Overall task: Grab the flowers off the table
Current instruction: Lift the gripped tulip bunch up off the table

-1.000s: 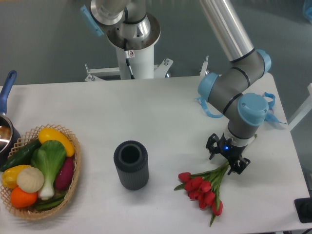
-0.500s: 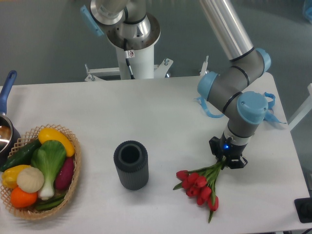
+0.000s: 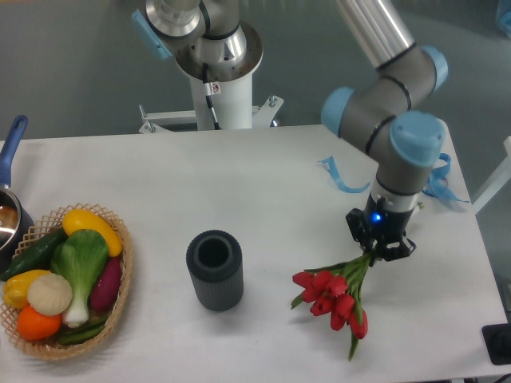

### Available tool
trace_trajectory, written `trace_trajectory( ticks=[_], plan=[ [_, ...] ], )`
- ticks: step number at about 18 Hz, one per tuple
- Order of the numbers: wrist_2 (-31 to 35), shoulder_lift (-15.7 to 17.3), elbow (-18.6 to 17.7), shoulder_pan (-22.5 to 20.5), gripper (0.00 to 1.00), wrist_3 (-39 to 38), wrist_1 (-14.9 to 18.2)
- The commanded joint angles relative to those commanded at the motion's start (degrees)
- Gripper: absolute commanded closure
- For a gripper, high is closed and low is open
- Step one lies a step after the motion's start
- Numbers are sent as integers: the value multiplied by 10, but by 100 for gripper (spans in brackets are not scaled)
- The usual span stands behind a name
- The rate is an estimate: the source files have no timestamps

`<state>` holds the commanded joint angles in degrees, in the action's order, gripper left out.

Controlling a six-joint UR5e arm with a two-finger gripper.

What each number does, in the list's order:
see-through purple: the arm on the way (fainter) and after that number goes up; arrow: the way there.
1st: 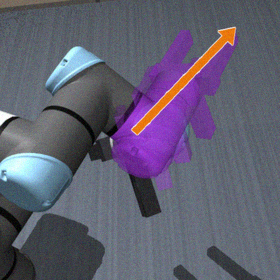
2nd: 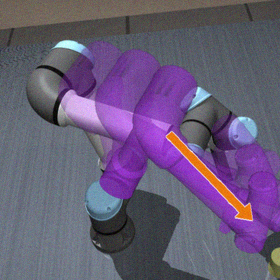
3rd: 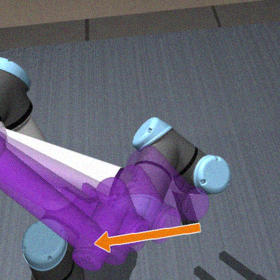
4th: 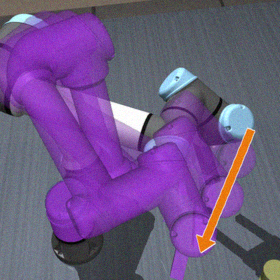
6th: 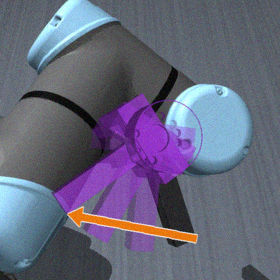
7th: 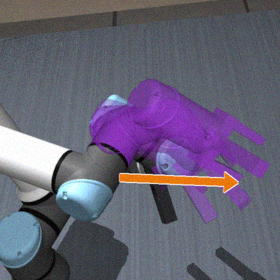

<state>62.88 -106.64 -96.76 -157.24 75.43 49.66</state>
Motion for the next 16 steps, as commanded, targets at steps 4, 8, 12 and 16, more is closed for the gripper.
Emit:
trace_trajectory(
  ticks=[4, 8, 12, 16],
  plan=[
    [-135, 63, -4, -5, 90, -110, 0],
    [-238, 82, -23, -25, 90, -125, 0],
    [-254, 87, -27, -28, 90, -125, 0],
    [-254, 95, -32, -33, 90, -127, 0]
  ],
)
